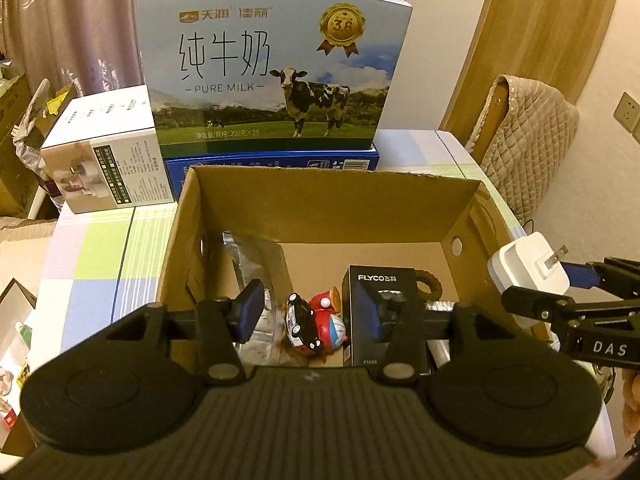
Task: Organize objects
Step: 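Carry the toy car and white plug into the cardboard box and release both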
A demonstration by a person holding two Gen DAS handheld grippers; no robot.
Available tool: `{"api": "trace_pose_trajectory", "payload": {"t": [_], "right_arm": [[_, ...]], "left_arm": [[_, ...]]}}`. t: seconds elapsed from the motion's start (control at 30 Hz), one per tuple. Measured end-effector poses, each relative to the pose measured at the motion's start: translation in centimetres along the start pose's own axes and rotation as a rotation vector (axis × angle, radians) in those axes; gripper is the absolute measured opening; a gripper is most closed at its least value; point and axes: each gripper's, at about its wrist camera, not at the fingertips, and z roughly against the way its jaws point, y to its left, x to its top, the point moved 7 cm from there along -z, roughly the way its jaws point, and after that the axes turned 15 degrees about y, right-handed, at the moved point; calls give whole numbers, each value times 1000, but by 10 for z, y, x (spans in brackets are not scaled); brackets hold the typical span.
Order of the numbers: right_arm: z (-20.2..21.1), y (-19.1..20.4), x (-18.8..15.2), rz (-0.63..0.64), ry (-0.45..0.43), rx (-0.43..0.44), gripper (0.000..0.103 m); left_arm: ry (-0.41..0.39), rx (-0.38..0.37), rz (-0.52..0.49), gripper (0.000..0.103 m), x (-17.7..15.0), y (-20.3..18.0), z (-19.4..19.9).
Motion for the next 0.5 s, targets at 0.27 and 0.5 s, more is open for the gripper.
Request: {"api": "trace_pose_trajectory", "payload": {"t": [0.27,0.5], "right_arm": [[-7,-4,16,-28,-45,46,62],[-2,-10,15,-67,-40,38,62]], "left_arm": [[5,10,-7,56,-2,1,-1],[9,16,-17,64,-8,3,0]]}}
